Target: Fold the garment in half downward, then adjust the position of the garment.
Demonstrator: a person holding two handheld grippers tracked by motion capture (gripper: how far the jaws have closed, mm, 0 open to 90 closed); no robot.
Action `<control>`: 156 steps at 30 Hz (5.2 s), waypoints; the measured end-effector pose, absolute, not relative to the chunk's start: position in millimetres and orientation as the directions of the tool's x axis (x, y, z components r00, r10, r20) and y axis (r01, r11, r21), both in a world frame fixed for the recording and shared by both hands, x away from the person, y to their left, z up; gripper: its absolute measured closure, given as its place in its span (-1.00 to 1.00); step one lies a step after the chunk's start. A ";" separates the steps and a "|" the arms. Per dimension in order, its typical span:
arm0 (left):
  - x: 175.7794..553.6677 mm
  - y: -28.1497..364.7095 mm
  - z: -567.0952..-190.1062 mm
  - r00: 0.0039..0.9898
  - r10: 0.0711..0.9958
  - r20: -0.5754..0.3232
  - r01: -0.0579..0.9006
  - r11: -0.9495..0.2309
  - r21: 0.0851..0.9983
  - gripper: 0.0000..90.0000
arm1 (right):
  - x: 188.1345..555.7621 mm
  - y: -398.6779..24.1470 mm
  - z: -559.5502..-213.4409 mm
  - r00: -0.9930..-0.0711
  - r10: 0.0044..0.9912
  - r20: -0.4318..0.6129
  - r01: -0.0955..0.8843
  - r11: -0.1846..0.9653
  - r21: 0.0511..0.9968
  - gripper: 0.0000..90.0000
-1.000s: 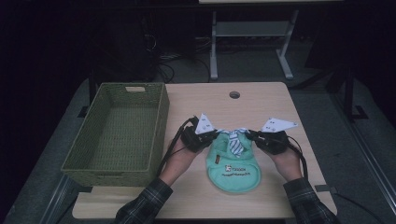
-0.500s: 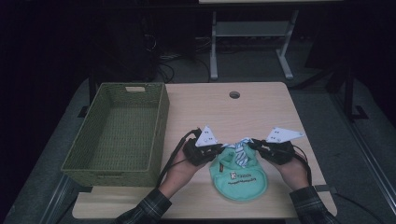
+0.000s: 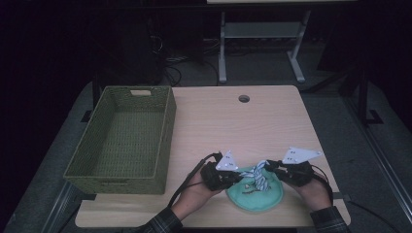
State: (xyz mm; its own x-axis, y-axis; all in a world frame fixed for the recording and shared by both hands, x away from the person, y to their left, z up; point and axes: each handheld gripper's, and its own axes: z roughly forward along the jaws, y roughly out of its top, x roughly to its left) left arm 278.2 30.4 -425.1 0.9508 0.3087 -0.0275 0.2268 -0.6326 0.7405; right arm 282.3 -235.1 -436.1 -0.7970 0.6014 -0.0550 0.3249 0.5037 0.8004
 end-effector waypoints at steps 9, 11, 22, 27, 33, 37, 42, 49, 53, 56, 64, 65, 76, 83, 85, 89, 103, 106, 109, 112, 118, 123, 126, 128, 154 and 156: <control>273.6 23.5 -445.0 0.960 0.279 -0.006 0.212 -0.717 0.664 0.89 | 272.6 -238.2 -449.1 -0.818 0.575 -0.004 0.357 0.514 0.780 0.80; 274.9 23.1 -448.5 0.958 0.284 0.023 0.203 -0.736 0.646 0.89 | 271.7 -235.8 -451.7 -0.821 0.571 0.002 0.365 0.522 0.771 0.80; 301.3 48.5 -447.8 0.923 0.375 0.088 0.242 -0.743 0.624 0.89 | 285.1 -215.4 -456.5 -0.833 0.554 -0.017 0.336 0.529 0.780 0.80; 299.5 53.1 -444.0 0.932 0.361 0.030 0.261 -0.726 0.636 0.86 | 286.0 -212.1 -456.2 -0.835 0.551 -0.012 0.339 0.531 0.777 0.75; 290.9 63.8 -429.1 0.934 0.357 -0.027 0.274 -0.665 0.694 0.54 | 277.7 -231.4 -448.9 -0.837 0.540 0.092 0.391 0.471 0.791 0.46; 287.7 74.5 -413.9 0.933 0.352 -0.075 0.287 -0.601 0.746 0.41 | 272.2 -241.9 -436.0 -0.832 0.542 0.118 0.390 0.421 0.819 0.44; 294.6 80.9 -406.9 0.925 0.371 -0.079 0.299 -0.583 0.756 0.87 | 275.3 -244.1 -424.5 -0.830 0.546 0.116 0.376 0.394 0.838 0.60; 309.7 68.2 -424.6 0.926 0.365 -0.099 0.321 -0.621 0.715 0.99 | 291.5 -225.7 -425.3 -0.839 0.534 0.104 0.377 0.433 0.819 0.98; 306.0 63.2 -432.0 0.929 0.353 -0.113 0.326 -0.634 0.701 0.98 | 291.6 -213.4 -429.4 -0.855 0.509 0.102 0.373 0.465 0.803 0.98; 301.8 61.0 -435.1 0.933 0.340 -0.119 0.324 -0.644 0.693 0.97 | 285.7 -210.3 -432.8 -0.863 0.493 0.109 0.374 0.479 0.794 0.98; 287.4 53.4 -441.9 0.948 0.297 -0.116 0.298 -0.696 0.654 0.97 | 266.6 -212.8 -442.1 -0.870 0.479 0.119 0.386 0.508 0.770 0.98; 286.3 52.7 -443.3 0.947 0.299 -0.118 0.301 -0.694 0.654 0.97 | 265.2 -213.0 -443.5 -0.869 0.480 0.120 0.387 0.509 0.769 0.98; 282.4 51.0 -453.3 0.949 0.298 -0.105 0.299 -0.739 0.604 0.97 | 248.2 -203.4 -468.1 -0.885 0.451 0.112 0.392 0.596 0.700 0.99; 282.9 54.5 -439.6 0.947 0.300 -0.113 0.303 -0.724 0.619 0.93 | 247.7 -205.1 -463.0 -0.885 0.453 0.110 0.388 0.583 0.714 0.99; 285.8 57.2 -429.8 0.947 0.306 -0.101 0.297 -0.708 0.641 0.93 | 249.8 -208.8 -457.3 -0.880 0.460 0.117 0.388 0.556 0.735 0.99; 299.7 61.6 -412.1 0.939 0.336 -0.075 0.295 -0.674 0.677 0.94 | 260.8 -216.6 -448.5 -0.867 0.488 0.096 0.383 0.530 0.757 0.99; 332.0 44.1 -436.0 0.919 0.394 -0.022 0.323 -0.719 0.616 0.97 | 297.0 -214.2 -461.6 -0.839 0.533 0.109 0.440 0.545 0.714 1.00; 332.8 40.9 -444.6 0.923 0.384 -0.013 0.320 -0.750 0.579 0.98 | 298.4 -212.8 -467.6 -0.844 0.526 0.110 0.441 0.560 0.701 1.00; 333.4 40.3 -449.9 0.924 0.382 -0.010 0.321 -0.760 0.566 0.99 | 297.2 -212.3 -467.6 -0.840 0.531 0.112 0.449 0.563 0.693 1.00; 334.5 41.9 -450.7 0.922 0.386 0.003 0.317 -0.762 0.565 0.99 | 296.5 -214.0 -468.7 -0.841 0.527 0.120 0.453 0.566 0.688 1.00; 342.5 45.4 -452.1 0.914 0.405 0.023 0.318 -0.753 0.576 0.99 | 294.1 -213.4 -469.8 -0.839 0.532 0.119 0.456 0.566 0.687 1.00; 348.4 44.5 -453.0 0.910 0.412 0.042 0.311 -0.747 0.587 0.99 | 295.5 -211.3 -469.6 -0.840 0.528 0.127 0.458 0.564 0.687 1.00; 354.7 43.0 -453.5 0.905 0.423 0.051 0.314 -0.742 0.592 0.99 | 296.6 -208.0 -467.9 -0.841 0.528 0.118 0.454 0.571 0.684 1.00; 357.1 41.8 -453.3 0.899 0.435 0.046 0.322 -0.729 0.604 0.99 | 296.5 -206.7 -465.8 -0.847 0.520 0.107 0.439 0.572 0.693 1.00; 281.4 83.0 -433.6 0.925 0.362 -0.119 0.338 -0.635 0.695 0.99 | 351.3 -193.4 -458.2 -0.823 0.558 0.106 0.443 0.514 0.735 1.00; 278.4 81.0 -437.3 0.928 0.350 -0.126 0.336 -0.645 0.687 0.99 | 351.6 -193.6 -460.7 -0.827 0.553 0.103 0.439 0.520 0.732 1.00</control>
